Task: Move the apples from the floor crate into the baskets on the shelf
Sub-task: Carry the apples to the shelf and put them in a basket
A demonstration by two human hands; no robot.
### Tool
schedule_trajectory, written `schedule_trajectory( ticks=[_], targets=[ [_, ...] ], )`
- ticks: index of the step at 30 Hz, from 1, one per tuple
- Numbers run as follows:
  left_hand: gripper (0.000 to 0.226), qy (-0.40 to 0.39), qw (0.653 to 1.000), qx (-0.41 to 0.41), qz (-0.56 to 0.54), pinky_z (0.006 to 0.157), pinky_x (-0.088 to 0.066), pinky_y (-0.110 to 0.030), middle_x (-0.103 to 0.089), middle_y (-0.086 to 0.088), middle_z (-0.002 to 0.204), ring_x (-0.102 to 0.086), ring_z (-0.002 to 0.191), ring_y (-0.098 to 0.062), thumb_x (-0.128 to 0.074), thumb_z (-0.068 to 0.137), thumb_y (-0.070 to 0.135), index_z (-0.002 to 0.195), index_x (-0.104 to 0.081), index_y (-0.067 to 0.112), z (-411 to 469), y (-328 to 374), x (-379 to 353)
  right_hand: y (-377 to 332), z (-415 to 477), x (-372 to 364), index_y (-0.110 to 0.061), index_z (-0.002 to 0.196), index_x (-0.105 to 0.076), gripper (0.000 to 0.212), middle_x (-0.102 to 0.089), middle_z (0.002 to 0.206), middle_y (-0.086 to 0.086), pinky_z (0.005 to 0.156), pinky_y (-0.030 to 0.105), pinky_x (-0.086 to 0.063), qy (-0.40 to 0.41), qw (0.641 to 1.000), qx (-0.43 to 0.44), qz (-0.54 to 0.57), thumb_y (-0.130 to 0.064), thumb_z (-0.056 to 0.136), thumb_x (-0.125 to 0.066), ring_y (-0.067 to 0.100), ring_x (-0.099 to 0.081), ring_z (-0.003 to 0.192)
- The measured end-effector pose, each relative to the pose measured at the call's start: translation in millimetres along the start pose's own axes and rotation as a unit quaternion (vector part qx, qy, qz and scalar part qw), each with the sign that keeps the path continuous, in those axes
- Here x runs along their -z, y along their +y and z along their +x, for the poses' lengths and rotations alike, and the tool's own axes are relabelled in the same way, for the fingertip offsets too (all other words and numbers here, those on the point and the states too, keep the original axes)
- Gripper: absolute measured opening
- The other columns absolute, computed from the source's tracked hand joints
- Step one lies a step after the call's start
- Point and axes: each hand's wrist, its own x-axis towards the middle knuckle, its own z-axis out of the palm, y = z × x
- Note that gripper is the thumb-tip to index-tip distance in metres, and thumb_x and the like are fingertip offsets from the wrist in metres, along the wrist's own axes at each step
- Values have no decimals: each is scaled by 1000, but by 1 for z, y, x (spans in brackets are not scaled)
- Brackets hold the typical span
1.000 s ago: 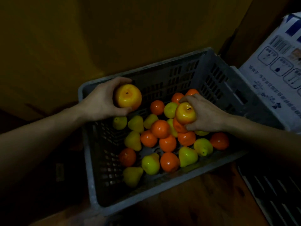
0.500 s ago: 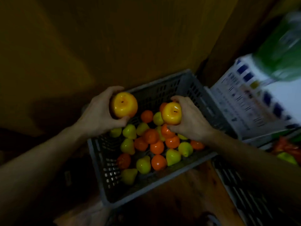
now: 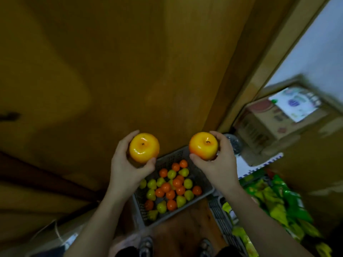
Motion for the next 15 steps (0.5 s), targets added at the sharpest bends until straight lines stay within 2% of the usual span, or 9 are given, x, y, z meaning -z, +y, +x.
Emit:
schedule_trajectory(
  ticks=[4, 8, 10, 13, 15],
  targets=[
    [83, 5, 1000, -8, -22, 100, -51, -49, -53, 7, 140, -54, 127, -15, -83, 67, 44, 142, -46, 39, -5, 108, 20, -82, -15, 59, -37, 144, -40, 83, -40, 136, -14, 96, 38, -48, 5, 1000, 8, 0, -45, 74, -86, 11, -49, 117],
    [88, 9, 999, -20, -50, 100, -52, -42, -53, 11, 137, -55, 123, -8, -86, 66, 37, 143, -43, 36, -6, 194, 28, -144, -22, 117, -36, 145, -41, 87, -43, 137, -12, 95, 34, -48, 15, 1000, 11, 17, -48, 72, -86, 9, -49, 112],
    [85, 6, 997, -31, -71, 97, -54, -43, -55, 12, 133, -58, 118, -9, -86, 65, 39, 139, -45, 36, -8, 220, 30, -162, -26, 141, -42, 143, -42, 87, -45, 140, -12, 94, 38, -50, 11, 999, 20, 27, -54, 69, -86, 11, -52, 115],
    [82, -17, 996, -56, -73, 96, -55, -42, -57, 12, 129, -59, 117, -10, -85, 61, 44, 134, -48, 38, -9, 244, 29, -182, -34, 167, -45, 139, -44, 88, -50, 134, -13, 92, 43, -54, 50, 998, 28, 35, -57, 63, -87, 10, -56, 115],
    [81, -37, 994, -69, -76, 95, -55, -38, -59, 13, 126, -60, 114, -7, -87, 61, 37, 133, -50, 36, -7, 252, 26, -190, -41, 178, -43, 138, -44, 89, -52, 133, -14, 93, 45, -54, 86, 995, 35, 37, -52, 62, -89, 9, -56, 116]
  ],
)
